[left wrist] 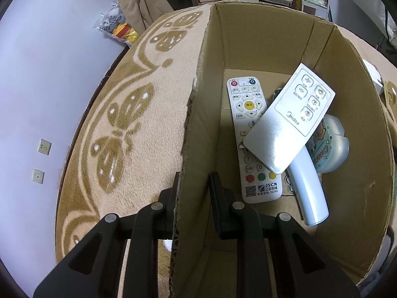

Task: Organize rigid objects
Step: 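Grasp the green Pochacco board with the right tool and lift it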

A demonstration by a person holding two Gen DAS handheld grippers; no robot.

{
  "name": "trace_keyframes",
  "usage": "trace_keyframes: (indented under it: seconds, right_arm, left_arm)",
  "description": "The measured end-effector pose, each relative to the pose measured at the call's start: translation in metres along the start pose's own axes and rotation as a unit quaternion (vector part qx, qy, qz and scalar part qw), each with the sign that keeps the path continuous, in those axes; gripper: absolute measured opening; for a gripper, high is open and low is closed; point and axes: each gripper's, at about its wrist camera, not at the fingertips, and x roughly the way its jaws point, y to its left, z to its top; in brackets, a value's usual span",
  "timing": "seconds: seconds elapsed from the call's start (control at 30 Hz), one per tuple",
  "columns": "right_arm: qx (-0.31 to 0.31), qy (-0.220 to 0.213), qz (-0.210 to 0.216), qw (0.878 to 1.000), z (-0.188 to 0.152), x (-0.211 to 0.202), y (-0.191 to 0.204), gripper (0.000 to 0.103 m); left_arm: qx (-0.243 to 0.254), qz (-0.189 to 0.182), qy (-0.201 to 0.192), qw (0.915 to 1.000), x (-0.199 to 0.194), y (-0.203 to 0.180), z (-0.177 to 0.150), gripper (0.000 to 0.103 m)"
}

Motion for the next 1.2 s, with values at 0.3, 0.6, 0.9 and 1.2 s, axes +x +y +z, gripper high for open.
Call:
trace_keyframes:
  seconds: [0.3,0.6,0.9,1.2]
  right_arm:
    - [0.013,0.033,-0.022,0.999,-0.005,0.014,-0.015,0.073]
    - [0.014,0.039,-0.030,0.999,-0.012,0.008,-0.015,0.070]
    - [-0.012,0.032,-0.045,0.998,-0.013,0.013,0.000,0.063]
    - [-0.021,0.007,-0.019,1.000,-0.008,0.007,0.018,0.060]
  left_arm:
    - [-0.001,0.000,0.000,1.0000,0.001,0.001,-0.001,0.020]
    - [0.000,0.002,0.000,1.0000,0.002,0.000,0.000,0.020]
    - [-0.001,0.001,0.000,1.0000,0.002,0.000,-0.001,0.020]
    - [-0.001,0.001,0.001,1.0000,0.002,0.000,-0.001,0.020]
